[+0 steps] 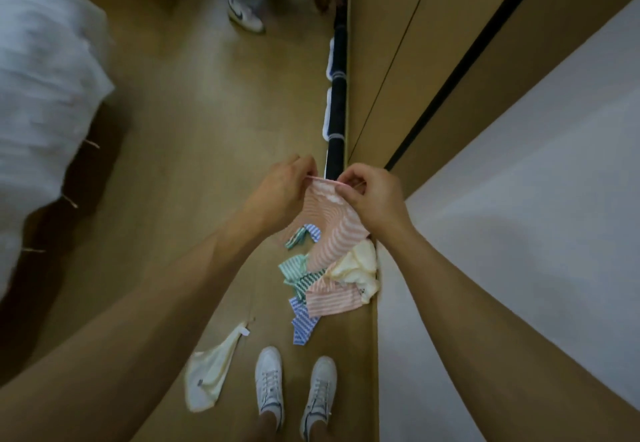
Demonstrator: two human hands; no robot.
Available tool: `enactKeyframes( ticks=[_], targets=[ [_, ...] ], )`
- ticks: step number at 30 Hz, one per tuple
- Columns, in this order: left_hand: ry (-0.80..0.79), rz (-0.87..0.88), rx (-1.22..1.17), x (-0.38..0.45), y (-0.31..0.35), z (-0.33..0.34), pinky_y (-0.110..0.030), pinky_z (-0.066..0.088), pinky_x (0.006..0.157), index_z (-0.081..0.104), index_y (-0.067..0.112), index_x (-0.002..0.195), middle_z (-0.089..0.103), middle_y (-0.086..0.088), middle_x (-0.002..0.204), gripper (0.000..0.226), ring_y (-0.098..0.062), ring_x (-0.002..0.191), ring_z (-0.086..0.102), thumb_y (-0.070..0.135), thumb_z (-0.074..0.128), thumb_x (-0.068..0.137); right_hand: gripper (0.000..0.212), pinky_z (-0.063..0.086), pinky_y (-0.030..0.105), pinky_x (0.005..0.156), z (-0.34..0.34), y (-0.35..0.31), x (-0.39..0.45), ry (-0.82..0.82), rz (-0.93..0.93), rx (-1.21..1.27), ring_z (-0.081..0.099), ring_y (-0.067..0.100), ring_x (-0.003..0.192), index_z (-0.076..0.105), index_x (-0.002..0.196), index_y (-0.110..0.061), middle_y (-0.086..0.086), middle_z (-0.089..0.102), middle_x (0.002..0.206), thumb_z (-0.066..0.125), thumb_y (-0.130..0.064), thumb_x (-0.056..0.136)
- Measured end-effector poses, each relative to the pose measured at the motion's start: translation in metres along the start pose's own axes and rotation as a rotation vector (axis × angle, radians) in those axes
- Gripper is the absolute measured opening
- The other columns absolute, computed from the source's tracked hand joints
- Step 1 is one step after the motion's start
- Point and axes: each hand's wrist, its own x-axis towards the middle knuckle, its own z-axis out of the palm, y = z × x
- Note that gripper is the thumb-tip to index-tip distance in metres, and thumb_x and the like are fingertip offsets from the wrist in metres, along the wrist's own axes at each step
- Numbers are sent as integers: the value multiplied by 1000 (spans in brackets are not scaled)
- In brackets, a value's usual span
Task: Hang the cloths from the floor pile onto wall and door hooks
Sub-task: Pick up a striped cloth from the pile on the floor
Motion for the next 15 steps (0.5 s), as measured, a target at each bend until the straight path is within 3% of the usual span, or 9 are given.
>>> enactKeyframes(
  ticks=[4, 7, 12, 15],
  targets=[
    [13, 44, 68, -10, 21, -60, -36, 39, 69, 57, 7, 93, 58, -12, 91, 9, -32, 81, 55, 4, 52, 87, 5, 52, 26, 70, -33, -50, -5, -19, -64, -56, 62, 4, 76, 72, 88, -19, -7, 68, 80, 69, -22, 84],
    [39, 55, 136, -23, 31, -98, -37, 44, 69, 56, 18, 97, 61, -5, 92, 9, -27, 82, 57, 23, 56, 89, 7, 48, 23, 70, -49, -82, -8, -41, -138, -88, 61, 3, 77, 73, 89, -19, -7, 68, 82, 69, -23, 85],
    [238, 40, 371, -50, 45, -145, -28, 28, 56, 58, 30, 97, 66, 5, 89, 20, -20, 78, 62, 47, 48, 94, 12, 49, 31, 71, -62, -131, -13, -67, -340, -169, 60, 9, 79, 73, 89, -15, -3, 68, 83, 66, -25, 87],
    [320, -33, 454, -70, 53, -168, -32, 39, 57, 62, 28, 95, 62, 4, 86, 24, -20, 81, 61, 46, 46, 95, 14, 49, 37, 72, -63, -160, -19, -69, -463, -163, 61, 16, 79, 73, 86, -12, 2, 69, 83, 67, -24, 87]
  ],
)
